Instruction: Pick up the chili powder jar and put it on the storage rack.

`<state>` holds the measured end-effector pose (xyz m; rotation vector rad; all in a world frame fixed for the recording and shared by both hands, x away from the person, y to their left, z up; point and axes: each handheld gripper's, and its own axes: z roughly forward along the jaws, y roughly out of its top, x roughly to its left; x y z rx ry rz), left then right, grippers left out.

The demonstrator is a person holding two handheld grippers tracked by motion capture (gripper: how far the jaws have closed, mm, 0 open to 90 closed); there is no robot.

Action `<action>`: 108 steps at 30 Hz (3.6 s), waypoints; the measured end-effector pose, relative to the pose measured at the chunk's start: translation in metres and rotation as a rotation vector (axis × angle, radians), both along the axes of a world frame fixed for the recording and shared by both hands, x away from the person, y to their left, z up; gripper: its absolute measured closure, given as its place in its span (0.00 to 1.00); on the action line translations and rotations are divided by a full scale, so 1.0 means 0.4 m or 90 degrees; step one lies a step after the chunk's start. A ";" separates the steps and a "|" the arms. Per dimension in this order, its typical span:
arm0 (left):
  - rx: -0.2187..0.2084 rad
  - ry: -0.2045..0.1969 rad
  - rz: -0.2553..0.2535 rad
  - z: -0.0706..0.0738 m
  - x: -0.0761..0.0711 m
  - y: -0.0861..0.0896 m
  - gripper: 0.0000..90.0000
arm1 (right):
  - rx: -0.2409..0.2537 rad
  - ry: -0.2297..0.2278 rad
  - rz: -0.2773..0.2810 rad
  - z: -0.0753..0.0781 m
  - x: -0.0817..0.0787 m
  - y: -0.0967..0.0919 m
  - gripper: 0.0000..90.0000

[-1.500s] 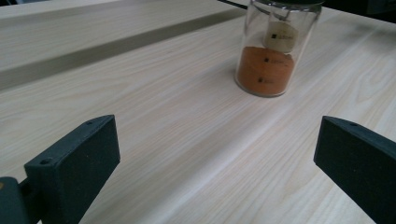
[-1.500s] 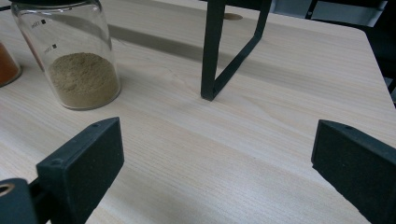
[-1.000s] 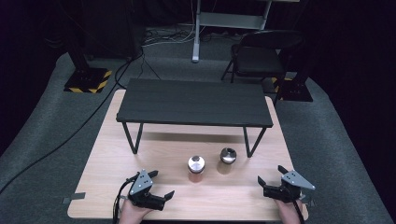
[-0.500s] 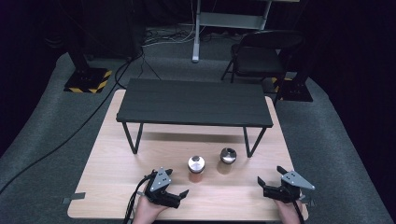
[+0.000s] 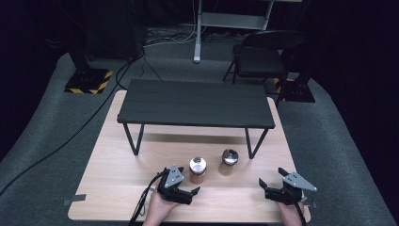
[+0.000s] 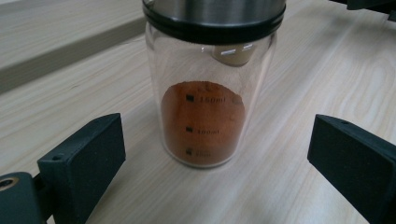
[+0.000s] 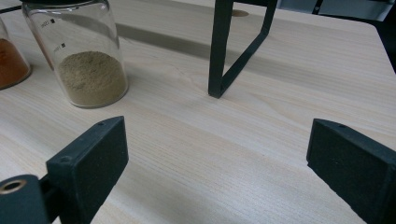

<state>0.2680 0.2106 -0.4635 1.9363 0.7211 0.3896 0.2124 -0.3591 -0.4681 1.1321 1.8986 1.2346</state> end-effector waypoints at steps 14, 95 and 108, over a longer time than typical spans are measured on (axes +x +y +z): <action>0.012 0.007 0.001 0.007 0.038 -0.051 0.07 | 0.000 0.000 0.001 0.000 0.000 0.000 0.05; -0.011 -0.129 0.066 0.362 0.034 -0.033 0.36 | 0.003 0.001 0.004 0.000 0.002 -0.001 0.05; -0.018 -0.128 0.097 0.443 0.076 -0.028 0.36 | 0.004 0.001 0.004 0.000 0.002 0.000 0.05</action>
